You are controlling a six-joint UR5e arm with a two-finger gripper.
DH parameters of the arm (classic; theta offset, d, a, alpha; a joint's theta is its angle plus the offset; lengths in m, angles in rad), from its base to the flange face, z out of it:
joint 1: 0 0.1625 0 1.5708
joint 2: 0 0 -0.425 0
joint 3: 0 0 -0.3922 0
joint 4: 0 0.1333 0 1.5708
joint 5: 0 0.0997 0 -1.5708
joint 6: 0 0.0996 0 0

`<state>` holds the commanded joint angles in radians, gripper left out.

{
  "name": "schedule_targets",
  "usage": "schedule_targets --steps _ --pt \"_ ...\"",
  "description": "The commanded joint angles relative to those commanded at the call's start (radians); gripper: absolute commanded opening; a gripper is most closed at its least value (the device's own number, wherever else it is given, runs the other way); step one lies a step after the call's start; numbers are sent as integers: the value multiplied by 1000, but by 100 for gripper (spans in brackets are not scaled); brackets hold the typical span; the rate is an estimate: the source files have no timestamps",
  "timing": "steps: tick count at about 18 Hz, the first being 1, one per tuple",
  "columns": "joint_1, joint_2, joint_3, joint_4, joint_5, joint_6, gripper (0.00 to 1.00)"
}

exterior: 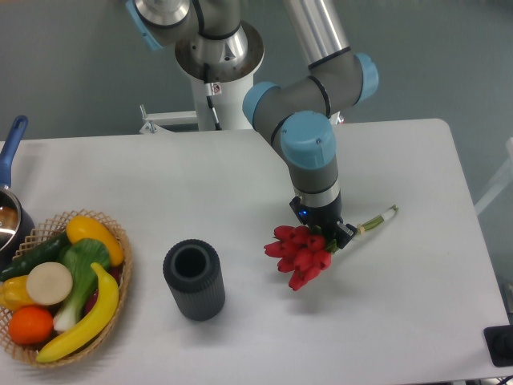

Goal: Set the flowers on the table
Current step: 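Open the gripper to release the tulips on the table, then raise the open gripper up away from the tulips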

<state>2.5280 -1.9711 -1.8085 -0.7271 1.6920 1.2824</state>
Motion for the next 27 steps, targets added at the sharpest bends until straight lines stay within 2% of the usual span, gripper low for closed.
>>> schedule_targets --steps 4,5,6,7,10,12,17,20,22,24,27 --pt "-2 -12 2 0 -2 2 52" --pt "-2 -15 3 0 -2 6 61" --pt "-2 -18 6 0 -5 8 74" --pt "-2 -22 9 0 -5 8 76" --pt "0 -23 20 2 -9 9 94" --pt "2 -23 21 2 -11 20 99" --pt "17 -6 21 -2 -57 81 100" --pt "38 60 55 -23 -150 107 100" --pt "44 73 77 -54 -185 145 100" --pt "46 93 115 -110 -222 224 100" --pt "74 106 187 -276 -225 408 100"
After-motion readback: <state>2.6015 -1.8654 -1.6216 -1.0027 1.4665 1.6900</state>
